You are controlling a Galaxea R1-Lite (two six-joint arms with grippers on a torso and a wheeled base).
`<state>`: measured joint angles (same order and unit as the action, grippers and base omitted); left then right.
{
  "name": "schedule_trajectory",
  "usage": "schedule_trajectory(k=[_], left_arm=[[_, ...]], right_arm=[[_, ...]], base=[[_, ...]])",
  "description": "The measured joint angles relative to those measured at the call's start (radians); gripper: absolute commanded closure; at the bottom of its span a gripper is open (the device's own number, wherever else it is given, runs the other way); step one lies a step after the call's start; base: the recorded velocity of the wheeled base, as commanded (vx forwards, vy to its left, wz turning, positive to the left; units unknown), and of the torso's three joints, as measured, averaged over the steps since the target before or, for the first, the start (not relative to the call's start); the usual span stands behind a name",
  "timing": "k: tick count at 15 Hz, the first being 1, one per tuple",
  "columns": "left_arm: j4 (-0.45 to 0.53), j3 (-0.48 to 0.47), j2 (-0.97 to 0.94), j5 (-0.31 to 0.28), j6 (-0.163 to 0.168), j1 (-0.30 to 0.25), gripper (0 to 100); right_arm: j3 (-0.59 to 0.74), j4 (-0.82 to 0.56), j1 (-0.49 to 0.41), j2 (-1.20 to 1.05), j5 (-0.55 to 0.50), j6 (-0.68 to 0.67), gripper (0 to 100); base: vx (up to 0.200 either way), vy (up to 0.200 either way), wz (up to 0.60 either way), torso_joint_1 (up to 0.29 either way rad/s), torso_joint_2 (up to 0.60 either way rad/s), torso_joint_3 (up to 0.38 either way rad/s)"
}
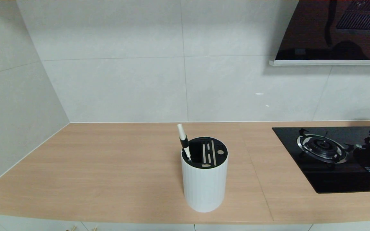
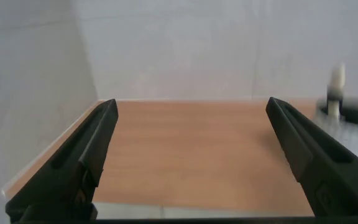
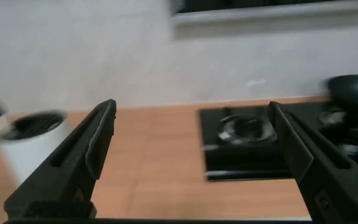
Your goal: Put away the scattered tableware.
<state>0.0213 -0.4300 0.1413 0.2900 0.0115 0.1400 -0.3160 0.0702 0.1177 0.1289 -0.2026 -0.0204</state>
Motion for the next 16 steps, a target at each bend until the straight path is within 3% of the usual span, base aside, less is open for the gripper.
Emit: schedule_trajectory(k=[3,5,8,11,12,14,16], left_arm=[[0.044,0.018,-0.067,-0.024,-0.010,-0.107,0],[0.065,0.065,-0.101,-0.017,-0.021,-0.142,0],[0.059,0.182,-0.128,-0.034,-0.021,-0.149,0],[-0.029,0.324,-0.139,-0.074,-0.018,-0.148,0],[-0.051,0.373,-0.141,-0.107,0.000,-0.148,0],[-0.053,0.415,-0.142,-0.167,-0.026,-0.147,0],[-0.034,0.426,-0.142,-0.226,-0.021,-0.147,0]], right_arm=[[0.017,-0.017,-0.070,-0.046,-0.009,0.002,0],[0.071,-0.031,-0.113,-0.089,0.004,0.001,0],[0.216,-0.025,-0.125,-0.118,0.024,0.000,0],[0.303,-0.067,-0.127,-0.127,0.101,-0.006,0],[0.306,-0.082,-0.127,-0.128,0.131,-0.001,0],[0.310,-0.079,-0.127,-0.128,0.176,0.016,0],[0.312,-0.080,-0.127,-0.129,0.180,0.017,0]], base=[[0.000,0.000,0.00,0.000,0.00,0.000],[0.000,0.000,0.00,0.000,0.00,0.000],[0.000,0.000,0.00,0.000,0.00,0.000],[0.000,0.000,0.00,0.000,0.00,0.000],[0.000,0.000,0.00,0.000,0.00,0.000],[0.000,0.000,0.00,0.000,0.00,0.000],[0.000,0.000,0.00,0.000,0.00,0.000]])
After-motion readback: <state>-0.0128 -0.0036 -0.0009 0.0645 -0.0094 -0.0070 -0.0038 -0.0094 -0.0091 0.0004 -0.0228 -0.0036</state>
